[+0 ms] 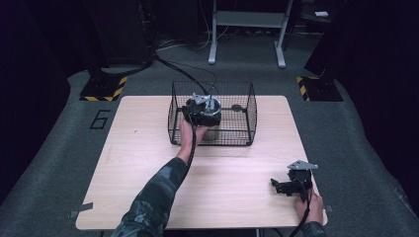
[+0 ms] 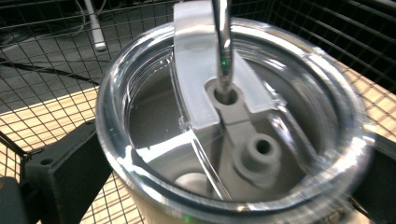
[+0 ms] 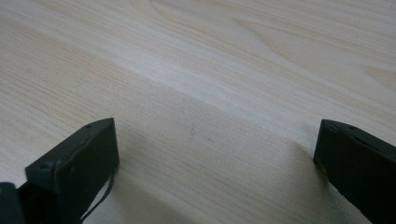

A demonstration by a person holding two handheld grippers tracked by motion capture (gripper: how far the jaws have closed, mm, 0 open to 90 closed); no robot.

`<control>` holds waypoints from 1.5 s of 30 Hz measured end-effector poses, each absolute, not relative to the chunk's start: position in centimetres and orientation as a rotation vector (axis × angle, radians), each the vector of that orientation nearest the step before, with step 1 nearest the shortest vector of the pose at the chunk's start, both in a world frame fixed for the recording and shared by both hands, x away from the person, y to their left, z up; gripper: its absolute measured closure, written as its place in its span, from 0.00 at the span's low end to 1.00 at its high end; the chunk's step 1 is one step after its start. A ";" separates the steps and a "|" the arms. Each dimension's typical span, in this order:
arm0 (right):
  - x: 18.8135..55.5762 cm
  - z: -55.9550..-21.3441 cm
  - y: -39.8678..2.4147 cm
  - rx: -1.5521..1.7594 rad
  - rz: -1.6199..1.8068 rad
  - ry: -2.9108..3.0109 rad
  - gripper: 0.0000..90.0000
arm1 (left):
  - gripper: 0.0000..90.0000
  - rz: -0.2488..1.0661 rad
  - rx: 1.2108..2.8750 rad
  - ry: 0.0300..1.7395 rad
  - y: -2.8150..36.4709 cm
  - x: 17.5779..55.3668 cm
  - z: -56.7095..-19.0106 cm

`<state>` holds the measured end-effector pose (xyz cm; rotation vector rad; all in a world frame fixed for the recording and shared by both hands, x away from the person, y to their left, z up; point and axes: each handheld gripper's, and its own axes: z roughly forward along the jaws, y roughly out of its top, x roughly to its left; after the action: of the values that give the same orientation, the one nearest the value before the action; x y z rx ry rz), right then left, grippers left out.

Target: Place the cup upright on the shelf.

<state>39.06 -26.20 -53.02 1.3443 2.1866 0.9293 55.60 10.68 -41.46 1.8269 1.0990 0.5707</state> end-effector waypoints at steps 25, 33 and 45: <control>39.1 -53.0 -26.2 1.339 0.929 2.188 0.00 | 0.00 0.448 1.883 0.999 20.1 47.2 -37.7; 39.1 -53.0 -26.2 1.340 0.928 2.188 0.00 | 0.00 0.479 1.898 1.005 23.7 44.5 -37.7; 39.1 -53.0 -26.2 1.339 0.929 2.188 0.00 | 0.00 0.537 1.895 1.064 27.8 40.7 -39.0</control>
<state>39.09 -26.21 -53.01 1.3387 2.1885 0.9287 40.73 27.84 -38.96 1.8953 1.0635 0.5369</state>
